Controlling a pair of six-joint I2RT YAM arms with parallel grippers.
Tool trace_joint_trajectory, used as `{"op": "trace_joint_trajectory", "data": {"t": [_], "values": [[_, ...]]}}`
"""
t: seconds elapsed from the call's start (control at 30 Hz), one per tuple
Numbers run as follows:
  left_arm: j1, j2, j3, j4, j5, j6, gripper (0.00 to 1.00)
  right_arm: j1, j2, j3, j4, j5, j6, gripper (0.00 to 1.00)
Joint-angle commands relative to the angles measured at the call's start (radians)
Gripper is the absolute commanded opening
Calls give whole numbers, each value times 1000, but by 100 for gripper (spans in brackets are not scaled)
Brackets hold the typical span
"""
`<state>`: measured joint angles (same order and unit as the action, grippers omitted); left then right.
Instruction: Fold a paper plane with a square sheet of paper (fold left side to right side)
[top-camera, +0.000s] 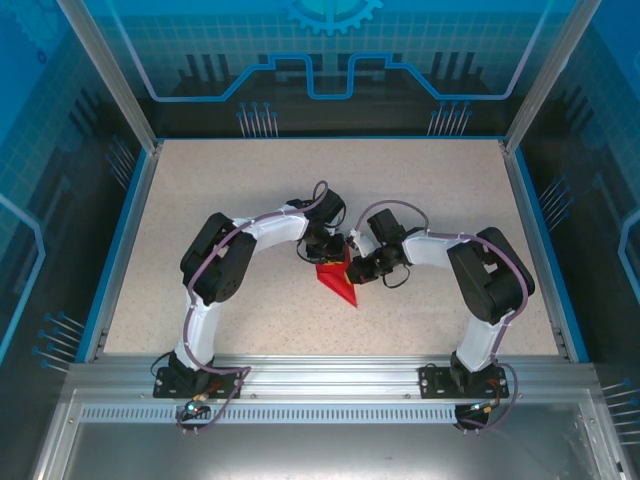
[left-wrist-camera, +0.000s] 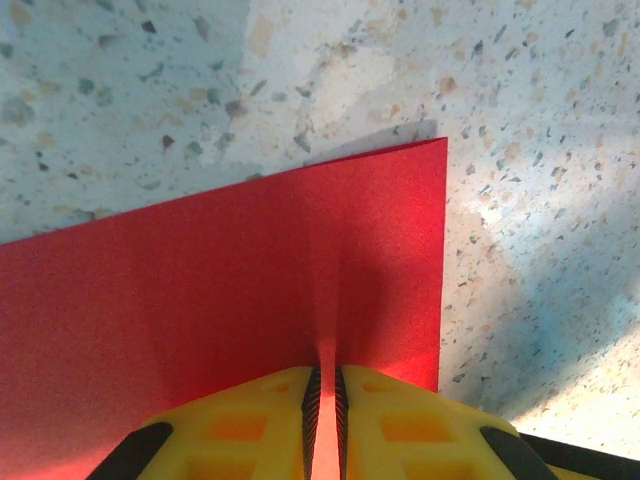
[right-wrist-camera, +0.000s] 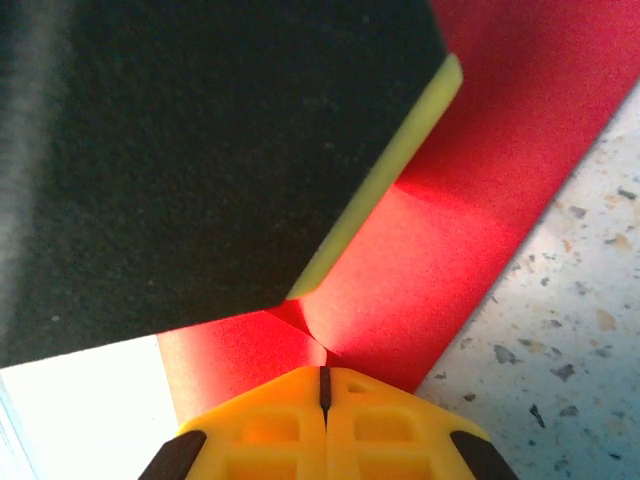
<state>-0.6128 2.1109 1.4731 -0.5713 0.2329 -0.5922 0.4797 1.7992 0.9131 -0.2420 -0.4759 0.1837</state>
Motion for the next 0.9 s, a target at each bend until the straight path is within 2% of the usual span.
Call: {"op": "trace_joint_trajectory", "data": {"t": [0.0,0.77,0.87], "values": [[-18,53,-7,-29,-7,6,18,1,-5,27,4,-8,8,0],[-21,49,-5,-29,-2,7,18,0,21,-3,-25,45,-4,0],[-18,24,1,-39,0,12,21,1,31,-3,-34,46,-3,0]]}}
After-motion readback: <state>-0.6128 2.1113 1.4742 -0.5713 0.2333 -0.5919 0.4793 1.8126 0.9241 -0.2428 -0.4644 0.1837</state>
